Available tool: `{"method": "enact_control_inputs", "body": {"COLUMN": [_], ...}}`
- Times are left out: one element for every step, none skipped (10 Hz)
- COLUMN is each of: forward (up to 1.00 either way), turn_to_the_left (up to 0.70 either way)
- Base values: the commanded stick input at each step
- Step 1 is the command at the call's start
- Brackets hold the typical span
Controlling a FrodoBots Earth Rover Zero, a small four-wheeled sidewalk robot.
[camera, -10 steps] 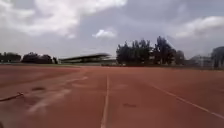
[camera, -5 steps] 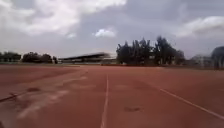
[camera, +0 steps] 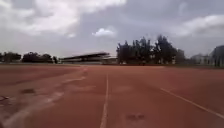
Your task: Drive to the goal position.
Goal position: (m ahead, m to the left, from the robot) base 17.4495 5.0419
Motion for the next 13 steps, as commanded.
{"method": "enact_control_inputs", "body": {"forward": [0.45,0.45,0.45,0.45,0.45,0.45,0.45,0.45,0.45,0.45,0.45,0.45,0.45], "turn_to_the_left": [0.00,0.00,0.00,0.00,0.00,0.00,0.00,0.00,0.00,0.00,0.00,0.00,0.00]}}
